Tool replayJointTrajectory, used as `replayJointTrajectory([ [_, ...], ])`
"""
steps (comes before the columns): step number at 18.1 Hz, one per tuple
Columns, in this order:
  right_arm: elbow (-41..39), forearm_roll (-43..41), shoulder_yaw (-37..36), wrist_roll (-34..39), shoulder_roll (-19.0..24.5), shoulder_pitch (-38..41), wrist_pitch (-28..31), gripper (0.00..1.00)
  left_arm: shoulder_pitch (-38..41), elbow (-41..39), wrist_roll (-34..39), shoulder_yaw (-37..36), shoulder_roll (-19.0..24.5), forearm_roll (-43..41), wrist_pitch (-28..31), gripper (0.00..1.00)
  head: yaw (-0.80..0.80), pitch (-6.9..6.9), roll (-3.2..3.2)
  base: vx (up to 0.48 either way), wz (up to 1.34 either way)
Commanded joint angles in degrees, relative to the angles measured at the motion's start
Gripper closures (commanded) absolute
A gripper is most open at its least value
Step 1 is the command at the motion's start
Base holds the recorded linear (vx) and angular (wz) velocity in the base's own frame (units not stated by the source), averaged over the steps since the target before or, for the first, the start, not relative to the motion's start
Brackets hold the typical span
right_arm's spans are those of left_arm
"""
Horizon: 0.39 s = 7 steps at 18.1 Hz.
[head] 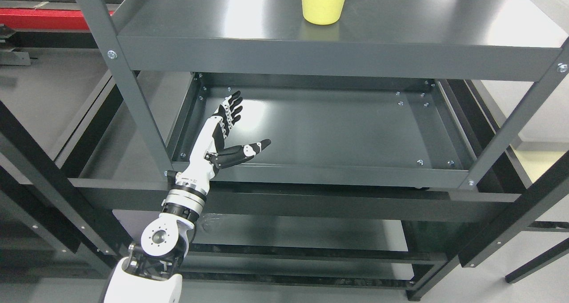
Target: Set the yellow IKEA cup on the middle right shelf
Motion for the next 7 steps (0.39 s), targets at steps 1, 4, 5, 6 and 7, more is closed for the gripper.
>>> replayJointTrajectory([
  [1, 0.0, -1.4, 1.0, 0.0, -1.0, 0.8, 0.0, 0.01, 0.3, -1.6, -0.4, 2.1, 1.0, -0.1, -0.2, 0.01, 0.00, 0.00, 0.00, 0.000, 0.00],
  [4, 0.0, -1.4, 1.0, 0.0, -1.0, 0.8, 0.0, 0.01, 0.3, -1.7, -0.6, 2.1, 1.0, -0.1, -0.2, 0.01, 0.00, 0.00, 0.00, 0.000, 0.00],
  [5, 0.0, -1.4, 1.1, 0.0, -1.0, 0.8, 0.0, 0.01, 0.3, -1.7, -0.7, 2.1, 1.0, -0.1, -0.2, 0.01, 0.00, 0.00, 0.00, 0.000, 0.00],
  [6, 0.0, -1.4, 1.0, 0.0, -1.0, 0.8, 0.0, 0.01, 0.3, -1.7, -0.7, 2.1, 1.0, -0.1, -0.2, 0.01, 0.00, 0.00, 0.00, 0.000, 0.00],
  [7, 0.0, -1.4, 1.0, 0.0, -1.0, 0.8, 0.0, 0.01, 0.3, -1.7, -0.6, 2.1, 1.0, -0.1, -0.2, 0.01, 0.00, 0.00, 0.00, 0.000, 0.00],
])
